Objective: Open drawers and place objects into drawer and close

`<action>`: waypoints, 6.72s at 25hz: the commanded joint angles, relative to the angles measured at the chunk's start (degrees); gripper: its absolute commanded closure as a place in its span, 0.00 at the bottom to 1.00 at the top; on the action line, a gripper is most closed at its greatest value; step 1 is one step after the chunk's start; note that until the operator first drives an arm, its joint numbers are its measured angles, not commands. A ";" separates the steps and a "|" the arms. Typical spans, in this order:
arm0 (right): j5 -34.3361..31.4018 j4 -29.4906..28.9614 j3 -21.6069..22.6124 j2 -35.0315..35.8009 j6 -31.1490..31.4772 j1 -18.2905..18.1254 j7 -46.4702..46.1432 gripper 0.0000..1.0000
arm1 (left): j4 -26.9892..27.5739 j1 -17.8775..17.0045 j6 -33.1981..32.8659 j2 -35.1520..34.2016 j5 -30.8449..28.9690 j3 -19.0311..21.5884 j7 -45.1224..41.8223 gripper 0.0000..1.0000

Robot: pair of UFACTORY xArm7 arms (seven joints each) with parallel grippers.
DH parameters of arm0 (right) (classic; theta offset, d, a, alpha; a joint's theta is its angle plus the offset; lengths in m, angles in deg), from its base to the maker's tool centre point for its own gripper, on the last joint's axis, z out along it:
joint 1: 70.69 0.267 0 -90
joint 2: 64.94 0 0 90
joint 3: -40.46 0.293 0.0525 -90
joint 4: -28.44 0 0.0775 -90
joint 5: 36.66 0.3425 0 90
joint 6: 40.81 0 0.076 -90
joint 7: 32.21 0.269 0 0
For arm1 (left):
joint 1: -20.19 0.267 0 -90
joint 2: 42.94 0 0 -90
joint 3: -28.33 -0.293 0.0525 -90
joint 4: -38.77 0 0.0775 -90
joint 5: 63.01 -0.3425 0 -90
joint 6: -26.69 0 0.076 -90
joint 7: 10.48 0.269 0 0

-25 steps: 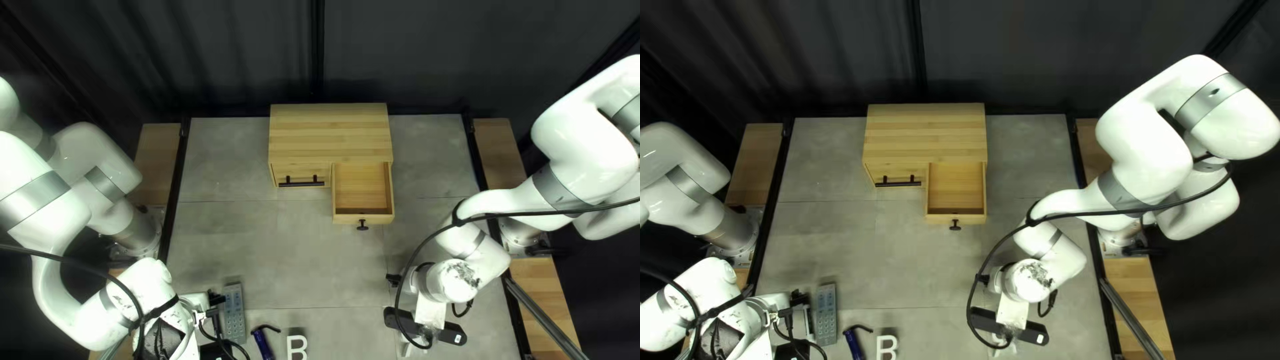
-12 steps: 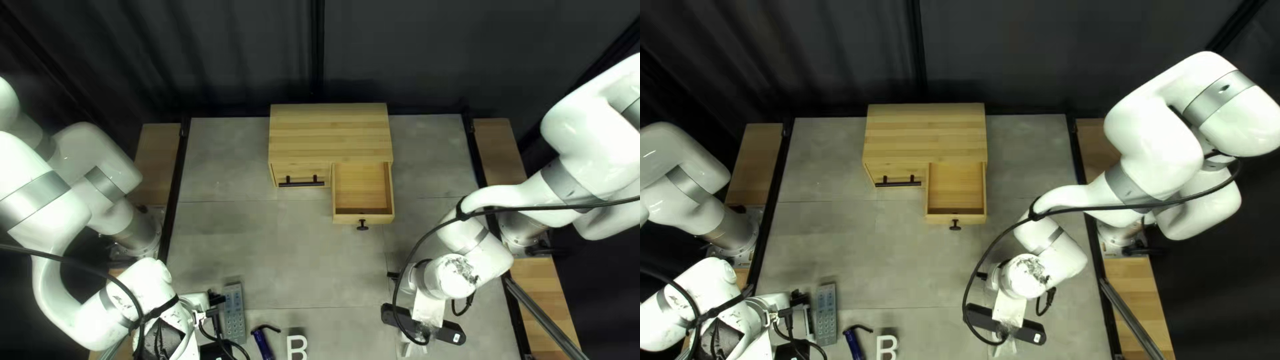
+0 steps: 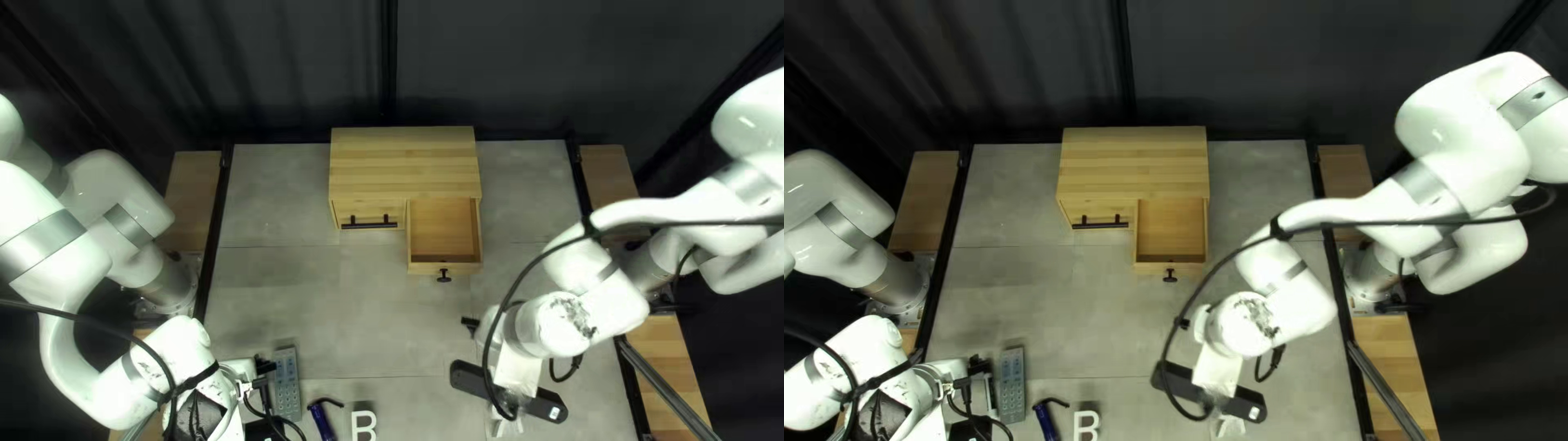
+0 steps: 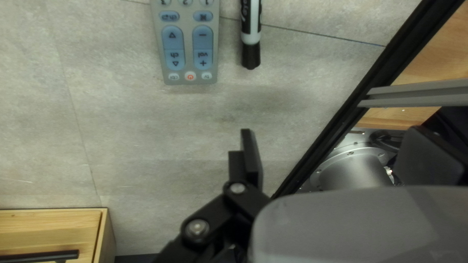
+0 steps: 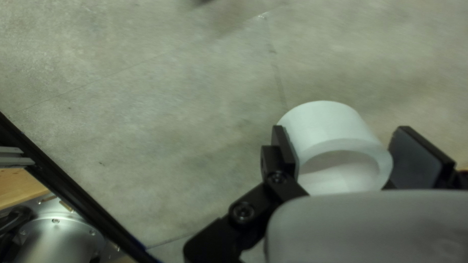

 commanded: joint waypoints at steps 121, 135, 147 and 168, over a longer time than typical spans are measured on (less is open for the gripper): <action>-16.24 9.64 -8.54 -3.93 -9.89 -6.04 -6.93 0.00 | 0.00 0.00 0.00 0.00 0.00 0.00 0.00 0.00; -14.37 8.52 -12.00 -0.38 -15.68 -7.71 -22.49 0.00 | 0.00 0.00 0.00 0.00 0.00 0.00 0.00 0.00; -11.74 8.28 -12.77 -0.71 -13.85 -8.03 -25.17 0.00 | 0.00 0.00 0.00 0.00 0.00 0.00 0.00 0.00; -6.01 5.17 1.65 4.93 -7.55 5.04 -1.13 0.00 | 0.00 0.00 0.00 0.00 0.00 0.00 0.00 0.00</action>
